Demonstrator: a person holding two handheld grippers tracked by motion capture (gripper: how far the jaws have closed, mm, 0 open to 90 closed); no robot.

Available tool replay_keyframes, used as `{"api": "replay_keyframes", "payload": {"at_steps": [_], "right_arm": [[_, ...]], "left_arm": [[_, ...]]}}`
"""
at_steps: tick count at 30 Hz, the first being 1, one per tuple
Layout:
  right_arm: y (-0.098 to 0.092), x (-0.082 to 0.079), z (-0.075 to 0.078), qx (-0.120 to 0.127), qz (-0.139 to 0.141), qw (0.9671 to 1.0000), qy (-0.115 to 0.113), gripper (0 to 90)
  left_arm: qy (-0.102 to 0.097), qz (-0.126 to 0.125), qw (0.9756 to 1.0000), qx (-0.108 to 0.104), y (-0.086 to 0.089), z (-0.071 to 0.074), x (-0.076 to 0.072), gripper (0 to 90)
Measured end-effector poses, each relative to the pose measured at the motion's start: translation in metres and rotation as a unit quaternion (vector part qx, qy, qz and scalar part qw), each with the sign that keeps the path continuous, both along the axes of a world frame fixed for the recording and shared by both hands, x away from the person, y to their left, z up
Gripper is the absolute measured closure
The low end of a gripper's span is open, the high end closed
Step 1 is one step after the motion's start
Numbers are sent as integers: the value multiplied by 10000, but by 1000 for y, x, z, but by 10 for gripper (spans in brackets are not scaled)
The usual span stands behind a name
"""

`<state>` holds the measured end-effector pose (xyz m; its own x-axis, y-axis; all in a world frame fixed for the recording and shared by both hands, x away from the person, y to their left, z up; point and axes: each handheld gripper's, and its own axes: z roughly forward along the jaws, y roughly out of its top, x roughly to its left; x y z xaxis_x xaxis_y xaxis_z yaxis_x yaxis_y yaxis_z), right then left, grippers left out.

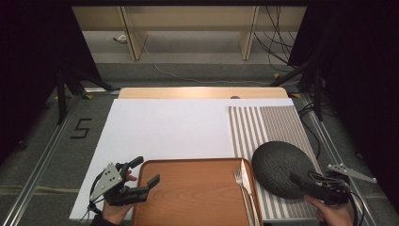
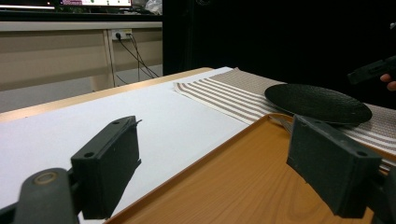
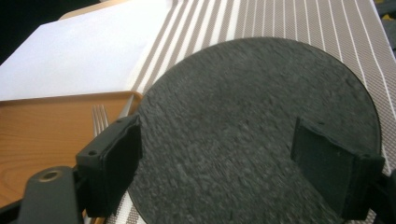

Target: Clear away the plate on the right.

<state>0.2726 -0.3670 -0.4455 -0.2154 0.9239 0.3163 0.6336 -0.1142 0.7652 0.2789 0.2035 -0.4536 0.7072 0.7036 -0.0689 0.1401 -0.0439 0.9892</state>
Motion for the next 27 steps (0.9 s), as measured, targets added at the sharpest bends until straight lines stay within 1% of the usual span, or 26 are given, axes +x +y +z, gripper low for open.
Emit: {"api": "replay_keyframes", "payload": {"at_steps": [6, 9, 10, 14, 20, 27], "right_arm": [[-6, -3, -2, 39, -138, 9999, 84, 178], [-11, -3, -4, 137, -207, 9996, 156, 184], [-13, -4, -5, 191, -258, 9993, 177, 187], [-19, -6, -8, 225, -406, 9985, 285, 190], [-27, -7, -12, 394, -557, 9967, 430, 204], [-32, -7, -16, 416, -683, 9952, 567, 213]], "left_arm": [[2, -3, 10000, -3, 0, 0, 0, 162], [4, 6, 10000, 5, 0, 0, 0, 162], [6, 5, 10000, 8, 0, 0, 0, 162], [9, 6, 10000, 16, 0, 0, 0, 162], [8, 5, 10000, 21, 0, 0, 0, 162], [11, 2, 10000, 27, 0, 0, 0, 162]]}}
